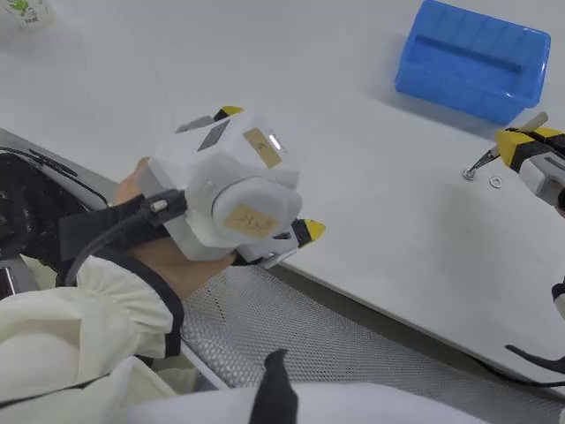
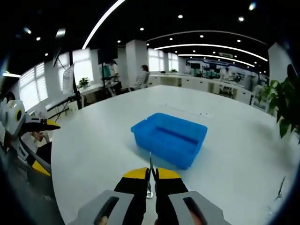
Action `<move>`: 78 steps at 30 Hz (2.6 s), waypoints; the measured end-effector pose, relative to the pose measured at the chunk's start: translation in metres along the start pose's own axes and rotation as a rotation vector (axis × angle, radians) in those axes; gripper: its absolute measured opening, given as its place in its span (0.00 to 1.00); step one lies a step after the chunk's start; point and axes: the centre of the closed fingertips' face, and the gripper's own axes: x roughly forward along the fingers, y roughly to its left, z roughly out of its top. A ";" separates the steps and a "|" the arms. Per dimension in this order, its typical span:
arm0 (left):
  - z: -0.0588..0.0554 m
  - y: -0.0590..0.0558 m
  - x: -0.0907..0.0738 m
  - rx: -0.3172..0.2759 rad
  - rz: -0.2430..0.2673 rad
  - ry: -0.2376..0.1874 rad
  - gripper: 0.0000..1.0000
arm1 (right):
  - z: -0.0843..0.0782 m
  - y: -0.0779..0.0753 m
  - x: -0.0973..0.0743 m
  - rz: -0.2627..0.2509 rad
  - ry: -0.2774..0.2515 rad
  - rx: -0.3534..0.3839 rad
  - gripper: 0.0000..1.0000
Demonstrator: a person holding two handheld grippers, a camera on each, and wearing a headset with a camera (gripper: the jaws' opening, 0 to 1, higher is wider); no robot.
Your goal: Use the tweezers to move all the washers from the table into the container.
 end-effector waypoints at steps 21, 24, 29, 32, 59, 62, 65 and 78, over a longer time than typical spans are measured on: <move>-0.001 0.000 0.000 0.001 0.001 0.001 0.91 | -0.002 0.002 -0.003 -0.004 0.000 0.008 0.02; -0.001 0.000 0.000 0.004 0.000 0.003 0.91 | -0.003 0.002 -0.002 -0.004 -0.004 0.012 0.02; -0.001 -0.001 -0.001 0.005 -0.003 0.003 0.91 | -0.002 0.005 -0.003 -0.003 -0.014 0.010 0.01; -0.001 -0.001 0.000 0.006 -0.005 0.004 0.91 | -0.002 0.007 -0.003 -0.009 -0.019 0.005 0.01; -0.002 -0.003 0.000 0.013 -0.004 0.008 0.91 | 0.019 0.001 -0.009 -0.013 -0.010 0.056 0.00; -0.002 -0.003 0.000 0.017 -0.007 0.012 0.91 | 0.023 0.002 -0.010 -0.012 -0.015 0.050 0.00; -0.002 -0.003 0.000 0.016 -0.006 0.008 0.91 | 0.025 0.002 -0.010 -0.011 -0.014 0.042 0.00; -0.001 -0.001 -0.001 0.013 0.002 0.002 0.91 | 0.049 -0.002 -0.012 -0.019 -0.040 0.019 0.00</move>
